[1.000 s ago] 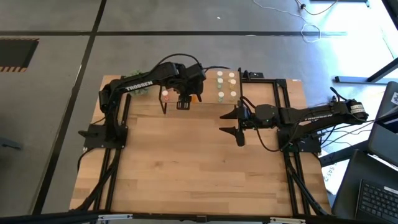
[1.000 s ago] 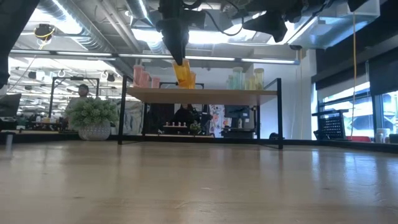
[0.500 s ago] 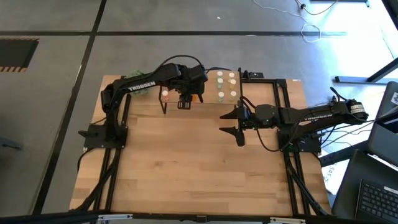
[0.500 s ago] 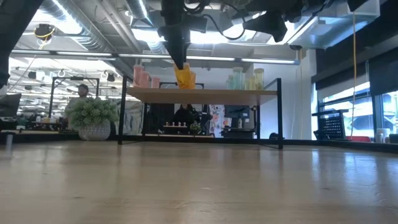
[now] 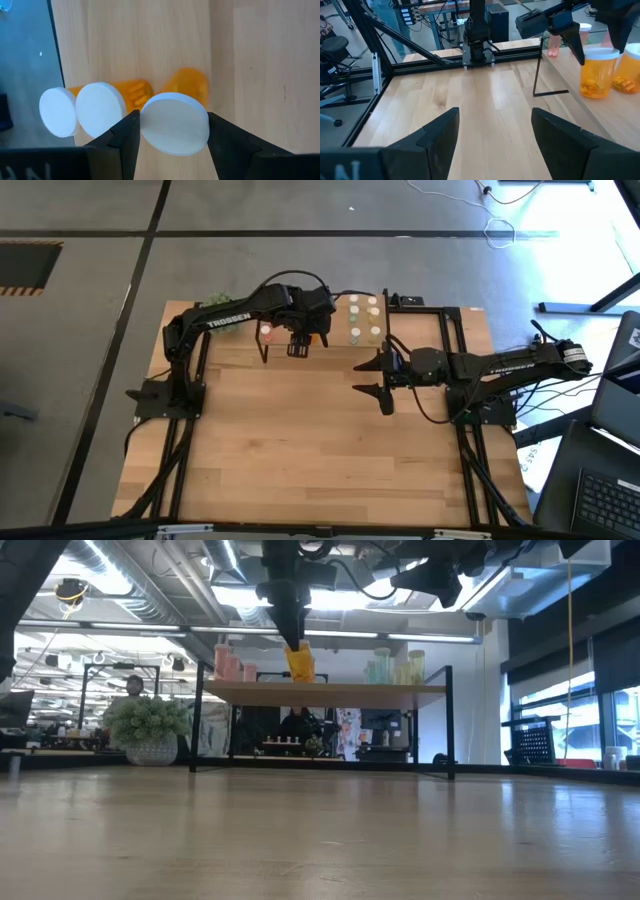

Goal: Pick and place medicine bottles onto shelf by color
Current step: Put the orange medicine bottle on the shelf, aligned with the other orange medicine bottle

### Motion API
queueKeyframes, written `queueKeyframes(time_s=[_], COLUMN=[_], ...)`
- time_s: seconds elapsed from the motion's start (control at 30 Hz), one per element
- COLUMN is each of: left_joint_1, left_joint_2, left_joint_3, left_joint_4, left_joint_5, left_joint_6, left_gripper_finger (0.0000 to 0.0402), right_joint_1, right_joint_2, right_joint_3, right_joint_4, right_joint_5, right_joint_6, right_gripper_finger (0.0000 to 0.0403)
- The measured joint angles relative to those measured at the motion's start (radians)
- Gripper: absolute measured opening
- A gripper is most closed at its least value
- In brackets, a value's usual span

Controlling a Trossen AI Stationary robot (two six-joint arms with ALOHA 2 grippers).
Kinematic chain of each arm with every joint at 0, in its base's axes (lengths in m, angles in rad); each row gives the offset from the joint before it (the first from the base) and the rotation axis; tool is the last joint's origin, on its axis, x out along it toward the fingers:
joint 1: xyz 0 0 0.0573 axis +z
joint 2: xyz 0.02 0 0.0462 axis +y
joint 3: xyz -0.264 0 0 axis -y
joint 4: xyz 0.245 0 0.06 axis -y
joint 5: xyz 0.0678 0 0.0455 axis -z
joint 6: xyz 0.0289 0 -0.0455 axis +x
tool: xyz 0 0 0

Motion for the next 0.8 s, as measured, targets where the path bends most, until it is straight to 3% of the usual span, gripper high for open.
queueKeyframes(time_s=[0.13, 0.43, 0.8], left_joint_1=[0.001, 0.0, 0.002], left_joint_2=[0.0, 0.0, 0.0], left_joint_3=[0.0, 0.0, 0.0], left_joint_4=[0.0, 0.0, -0.001], left_joint_5=[0.0, 0.01, 0.01], left_joint_6=[0.0, 0.0, 0.0], left_gripper_finger=[0.0183, 0.0183, 0.0183], right_joint_1=[0.001, 0.0, 0.0], right_joint_2=[0.0, 0.0, 0.0], right_joint_3=[0.0, 0.0, 0.0], right_joint_4=[0.0, -0.001, -0.001], right_joint_5=[0.037, 0.314, 0.331], right_joint_6=[-0.006, -0.05, -0.054], right_gripper_finger=[0.025, 0.025, 0.025])
